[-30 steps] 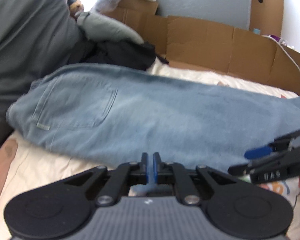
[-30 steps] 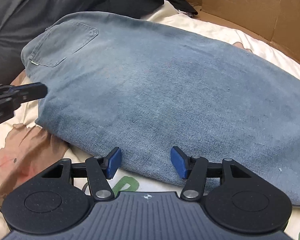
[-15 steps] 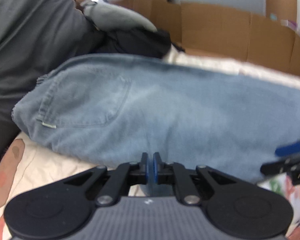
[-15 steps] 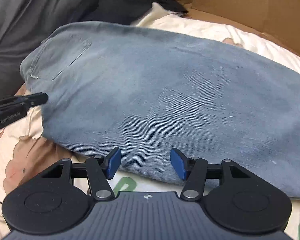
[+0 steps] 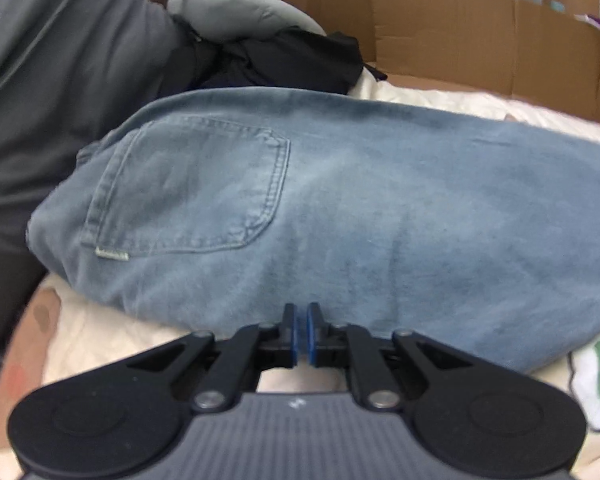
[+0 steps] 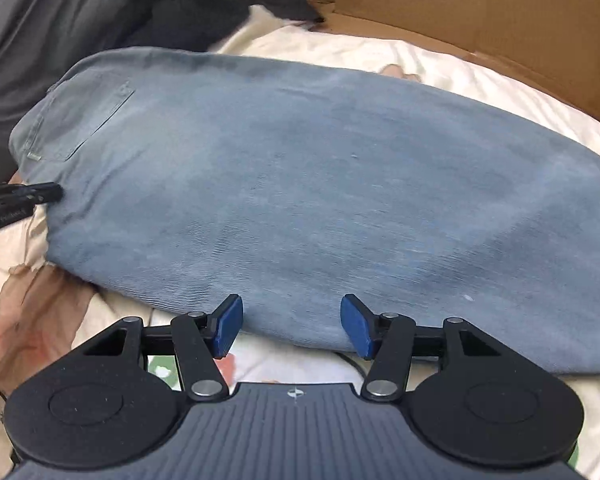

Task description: Fold clothes

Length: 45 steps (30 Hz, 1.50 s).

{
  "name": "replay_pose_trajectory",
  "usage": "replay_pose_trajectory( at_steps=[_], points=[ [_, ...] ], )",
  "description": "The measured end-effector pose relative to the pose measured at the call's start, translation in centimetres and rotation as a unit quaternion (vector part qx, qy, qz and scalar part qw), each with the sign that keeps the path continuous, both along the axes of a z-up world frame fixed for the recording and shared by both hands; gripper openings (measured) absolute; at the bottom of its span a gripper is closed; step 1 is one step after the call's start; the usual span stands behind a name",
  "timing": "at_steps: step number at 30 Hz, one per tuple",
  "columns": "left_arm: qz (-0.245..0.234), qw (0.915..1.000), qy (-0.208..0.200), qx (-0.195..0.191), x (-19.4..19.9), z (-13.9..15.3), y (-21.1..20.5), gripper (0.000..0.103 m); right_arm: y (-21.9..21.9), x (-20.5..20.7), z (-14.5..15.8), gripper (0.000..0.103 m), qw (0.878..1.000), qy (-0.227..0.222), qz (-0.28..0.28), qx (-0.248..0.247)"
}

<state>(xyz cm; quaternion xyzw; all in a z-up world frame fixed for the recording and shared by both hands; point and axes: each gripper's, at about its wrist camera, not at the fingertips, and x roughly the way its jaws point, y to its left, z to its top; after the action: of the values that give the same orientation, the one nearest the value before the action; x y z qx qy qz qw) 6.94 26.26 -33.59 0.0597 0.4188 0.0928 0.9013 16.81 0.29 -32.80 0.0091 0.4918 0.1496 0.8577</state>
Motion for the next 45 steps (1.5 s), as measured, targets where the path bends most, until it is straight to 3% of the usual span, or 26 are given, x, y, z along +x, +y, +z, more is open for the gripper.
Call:
replay_pose_trajectory(
  at_steps=[8,12,18,26,29,32,36,39,45],
  points=[
    [0.036,0.999,-0.014,0.021,4.3,4.4,5.1,0.008,-2.5,-1.2,2.1,0.061,1.0,-0.012,-0.018,0.001],
    [0.05,0.9972,-0.033,0.045,6.8,6.7,7.3,0.015,-3.5,-1.4,2.8,0.061,1.0,-0.015,-0.022,-0.003],
    [0.048,0.9965,-0.02,0.066,9.5,5.6,10.2,0.019,-4.8,-1.6,2.5,0.061,0.999,-0.009,-0.026,-0.015],
    [0.102,0.9948,0.006,0.001,11.4,0.6,13.9,0.019,-5.0,-2.2,1.3,0.061,0.999,0.01,-0.026,-0.023],
    [0.096,0.9953,0.002,0.014,11.4,-1.0,13.8,0.019,-5.1,-2.5,1.4,0.061,0.999,0.008,-0.025,-0.026],
    [0.099,0.9946,-0.006,0.032,11.1,0.0,12.7,0.017,-5.3,-2.9,1.7,0.061,0.999,0.0,-0.028,-0.026],
    [0.063,0.9964,-0.054,0.015,10.2,2.8,11.6,0.019,-5.6,-3.0,1.4,0.061,0.999,-0.001,-0.038,-0.027],
    [0.047,0.9969,-0.058,0.025,11.3,3.8,10.9,0.019,-5.8,-2.9,1.4,0.061,0.999,-0.002,-0.042,-0.029],
    [0.057,0.997,-0.049,0.018,14.9,2.5,11.9,0.016,-7.5,-3.0,1.3,0.062,0.997,0.0,-0.079,-0.027]
  ],
)
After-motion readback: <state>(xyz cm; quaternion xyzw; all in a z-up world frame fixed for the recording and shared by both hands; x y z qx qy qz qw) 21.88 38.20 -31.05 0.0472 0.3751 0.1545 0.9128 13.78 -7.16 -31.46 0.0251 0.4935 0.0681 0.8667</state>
